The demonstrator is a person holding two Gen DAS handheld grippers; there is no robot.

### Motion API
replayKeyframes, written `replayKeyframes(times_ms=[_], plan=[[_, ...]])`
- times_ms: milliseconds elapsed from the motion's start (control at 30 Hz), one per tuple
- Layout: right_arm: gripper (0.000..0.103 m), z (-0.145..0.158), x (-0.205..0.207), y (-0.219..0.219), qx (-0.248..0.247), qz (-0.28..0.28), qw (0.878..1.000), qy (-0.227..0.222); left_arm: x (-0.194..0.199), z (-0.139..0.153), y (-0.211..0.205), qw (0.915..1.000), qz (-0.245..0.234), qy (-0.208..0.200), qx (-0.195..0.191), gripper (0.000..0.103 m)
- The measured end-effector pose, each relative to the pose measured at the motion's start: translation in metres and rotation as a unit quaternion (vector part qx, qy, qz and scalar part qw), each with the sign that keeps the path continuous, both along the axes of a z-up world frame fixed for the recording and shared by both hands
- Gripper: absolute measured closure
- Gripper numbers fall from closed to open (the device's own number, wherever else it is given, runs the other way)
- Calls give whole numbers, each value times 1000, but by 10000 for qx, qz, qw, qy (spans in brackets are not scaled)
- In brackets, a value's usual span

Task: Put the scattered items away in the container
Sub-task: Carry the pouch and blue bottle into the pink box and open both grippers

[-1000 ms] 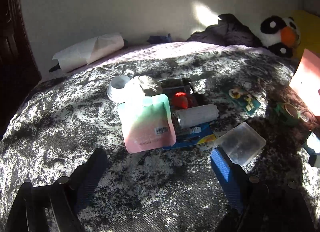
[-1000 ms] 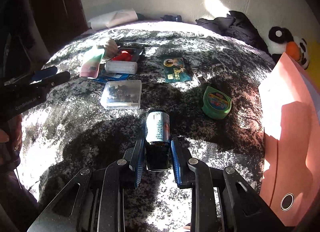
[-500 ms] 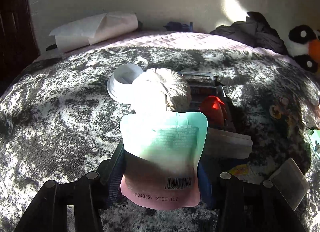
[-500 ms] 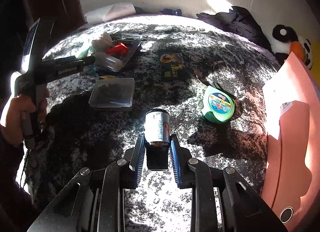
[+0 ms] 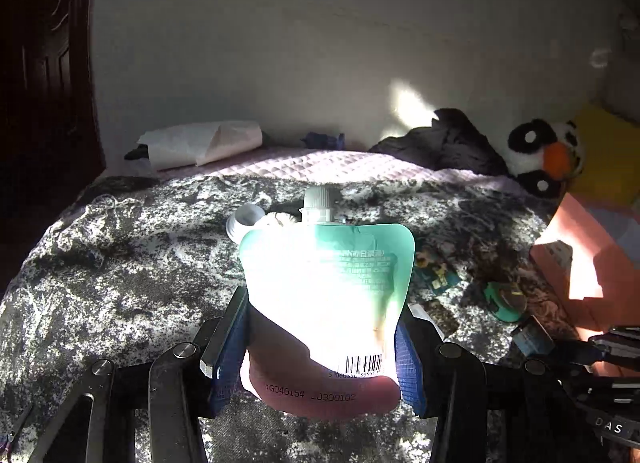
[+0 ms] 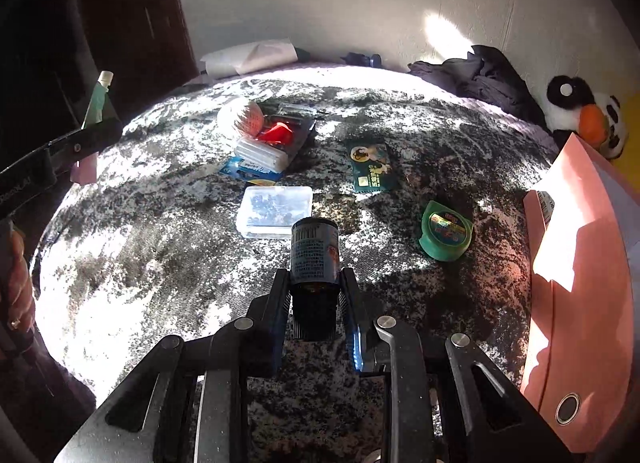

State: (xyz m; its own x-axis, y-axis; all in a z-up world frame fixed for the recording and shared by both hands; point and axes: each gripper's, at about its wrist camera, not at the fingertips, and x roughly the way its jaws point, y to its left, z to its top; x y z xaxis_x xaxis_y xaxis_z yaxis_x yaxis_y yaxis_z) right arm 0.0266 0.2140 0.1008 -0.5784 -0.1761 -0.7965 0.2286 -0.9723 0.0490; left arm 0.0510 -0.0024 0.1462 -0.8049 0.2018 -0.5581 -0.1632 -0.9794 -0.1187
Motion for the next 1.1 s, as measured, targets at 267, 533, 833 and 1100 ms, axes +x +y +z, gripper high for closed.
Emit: replayKeyframes(times_ms=[267, 533, 833, 1100], plan=[[77, 63, 51, 37, -351, -297, 9960, 772, 51, 67, 67, 9953, -777, 586, -23, 48], [77, 134, 100, 131, -381, -1386, 9740, 1754, 57, 115, 196, 9766, -1905, 1002, -40, 47], [77, 136, 109, 275, -132, -2938, 9405, 1701, 24, 104, 349, 9577, -2798, 627, -237, 47], [34, 80, 71, 373, -116, -3708, 9255, 762, -15, 72, 443, 9446, -3275, -66, -209, 17]])
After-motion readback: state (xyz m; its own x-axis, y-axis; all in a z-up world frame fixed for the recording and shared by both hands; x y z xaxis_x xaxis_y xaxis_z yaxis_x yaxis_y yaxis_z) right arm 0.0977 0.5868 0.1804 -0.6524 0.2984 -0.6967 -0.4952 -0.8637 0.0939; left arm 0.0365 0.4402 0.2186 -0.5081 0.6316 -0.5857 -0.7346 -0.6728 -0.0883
